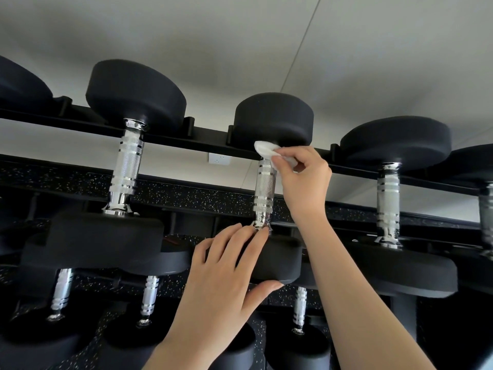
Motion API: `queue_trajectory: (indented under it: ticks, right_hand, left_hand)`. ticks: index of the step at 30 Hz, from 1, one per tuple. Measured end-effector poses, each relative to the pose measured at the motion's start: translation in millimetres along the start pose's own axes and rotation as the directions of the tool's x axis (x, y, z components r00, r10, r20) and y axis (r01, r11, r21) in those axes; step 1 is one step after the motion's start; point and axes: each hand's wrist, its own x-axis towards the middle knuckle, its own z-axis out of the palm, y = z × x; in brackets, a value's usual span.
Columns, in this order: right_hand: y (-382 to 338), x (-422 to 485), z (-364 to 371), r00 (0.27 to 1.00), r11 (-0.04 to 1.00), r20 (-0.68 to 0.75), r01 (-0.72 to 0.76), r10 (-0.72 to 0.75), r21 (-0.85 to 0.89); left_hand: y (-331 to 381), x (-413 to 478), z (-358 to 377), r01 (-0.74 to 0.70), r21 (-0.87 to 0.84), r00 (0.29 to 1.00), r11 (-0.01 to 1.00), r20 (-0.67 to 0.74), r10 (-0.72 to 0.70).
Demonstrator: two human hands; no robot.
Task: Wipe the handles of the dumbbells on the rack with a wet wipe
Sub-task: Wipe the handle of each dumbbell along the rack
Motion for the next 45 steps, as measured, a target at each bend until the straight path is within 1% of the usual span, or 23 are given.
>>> queue_trajectory:
  ticks: [9, 16, 20, 25, 30, 35, 38, 41, 45]
  right_hand:
    - [-1.9, -2.2, -9.7, 0.994, 0.999, 0.105, 0.003, 0.003, -0.053]
    - [2.1, -18.4, -22.4, 0.971, 0.997, 0.239, 0.009, 0.009, -0.072]
    - [5.4, -34.4, -31.3, 0.937, 0.996, 0.349, 0.008, 0.023, -0.085]
    - [6.3, -45.5, -39.4, 0.872, 0.989, 0.487, 0.037, 0.036, -0.140]
    - [3.0, -41.0, -46.3, 0.816, 0.986, 0.566, -0.026, 0.118, -0.167]
    - [1.8, -40.1, -49.2, 0.782, 0.983, 0.606, -0.044, 0.144, -0.176]
    - [3.3, -39.7, -50.6, 0.776, 0.982, 0.610, -0.061, 0.159, -0.178]
    - [7.2, -40.5, -53.3, 0.777, 0.979, 0.599, -0.114, 0.194, -0.169]
    - [13.0, -40.6, -56.8, 0.762, 0.970, 0.601, -0.196, 0.242, -0.142]
  left_hand:
    - [0.4, -0.5, 2.0, 0.012, -0.049, 1.000, 0.999, -0.027, -0.013]
    - [1.3, -1.0, 2.7, 0.020, -0.058, 0.999, 0.998, -0.044, -0.023]
    - [1.6, -1.7, 3.2, 0.024, -0.056, 0.998, 0.998, -0.058, -0.027]
    - [1.0, -2.3, 3.1, 0.020, -0.092, 0.991, 0.996, -0.127, -0.032]
    - [0.4, -2.5, 0.9, 0.014, -0.116, 0.982, 0.993, -0.186, -0.036]
    - [0.1, -2.1, 0.3, 0.027, -0.139, 0.983, 0.990, -0.178, -0.052]
    - [-1.2, -0.5, -1.3, 0.020, -0.142, 0.985, 0.990, -0.168, -0.044]
    - [-2.3, 0.1, -2.6, 0.015, -0.141, 0.986, 0.990, -0.163, -0.038]
    - [-2.7, 0.1, -2.6, 0.014, -0.145, 0.986, 0.989, -0.163, -0.038]
